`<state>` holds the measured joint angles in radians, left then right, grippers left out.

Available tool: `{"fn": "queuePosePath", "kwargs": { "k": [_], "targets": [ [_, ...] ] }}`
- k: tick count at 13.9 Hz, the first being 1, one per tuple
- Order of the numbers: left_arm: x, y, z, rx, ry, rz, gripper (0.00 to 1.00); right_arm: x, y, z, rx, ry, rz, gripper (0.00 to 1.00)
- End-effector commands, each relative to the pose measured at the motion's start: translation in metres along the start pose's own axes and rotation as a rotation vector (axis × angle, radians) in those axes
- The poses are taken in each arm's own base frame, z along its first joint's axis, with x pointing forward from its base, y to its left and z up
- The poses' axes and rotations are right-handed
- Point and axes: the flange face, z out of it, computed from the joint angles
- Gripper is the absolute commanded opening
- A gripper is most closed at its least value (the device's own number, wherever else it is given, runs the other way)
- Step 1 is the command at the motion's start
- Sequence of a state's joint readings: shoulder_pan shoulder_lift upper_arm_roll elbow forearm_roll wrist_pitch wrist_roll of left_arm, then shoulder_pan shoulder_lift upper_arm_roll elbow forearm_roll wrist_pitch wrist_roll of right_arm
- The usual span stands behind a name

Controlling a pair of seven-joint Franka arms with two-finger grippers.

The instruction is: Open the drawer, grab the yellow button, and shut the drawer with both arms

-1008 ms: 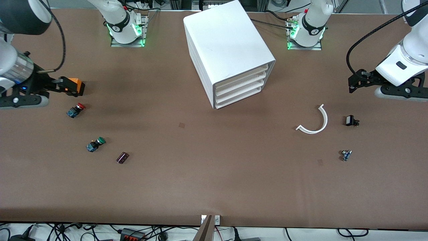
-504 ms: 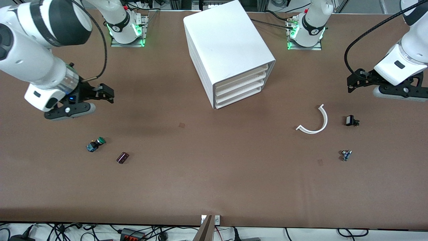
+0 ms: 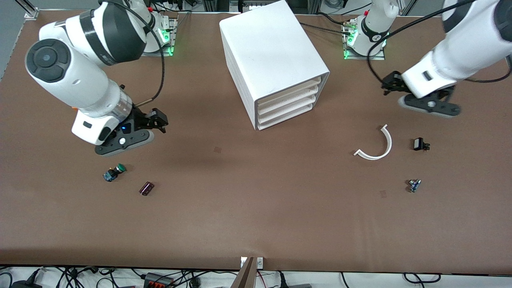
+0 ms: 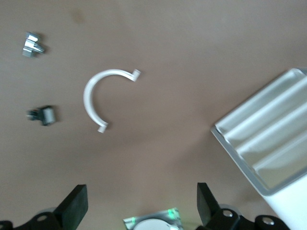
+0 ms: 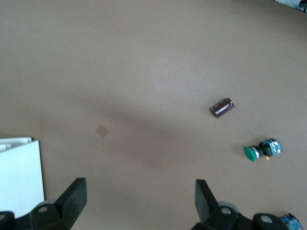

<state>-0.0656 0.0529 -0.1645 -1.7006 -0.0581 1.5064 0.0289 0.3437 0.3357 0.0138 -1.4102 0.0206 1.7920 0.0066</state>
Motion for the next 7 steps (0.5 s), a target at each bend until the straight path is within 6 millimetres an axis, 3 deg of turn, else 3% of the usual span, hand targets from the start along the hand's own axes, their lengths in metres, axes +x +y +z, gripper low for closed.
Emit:
{"fn": "queuePosePath", "kwargs": {
  "k": [1,4,7],
  "targets": [
    [0.024,0.006,0.032,-0.145,-0.075,0.042,1.0,0.013,-0.014,0.003,0.011,0.037,0.016,1.0],
    [0.043,0.022,0.066,-0.362,-0.124,0.117,1.0,0.015,-0.025,0.01,0.015,0.028,0.001,1.0],
    [0.069,0.025,0.113,-0.563,-0.163,0.142,1.0,0.014,-0.029,0.011,0.038,0.024,0.001,1.0]
  ]
}}
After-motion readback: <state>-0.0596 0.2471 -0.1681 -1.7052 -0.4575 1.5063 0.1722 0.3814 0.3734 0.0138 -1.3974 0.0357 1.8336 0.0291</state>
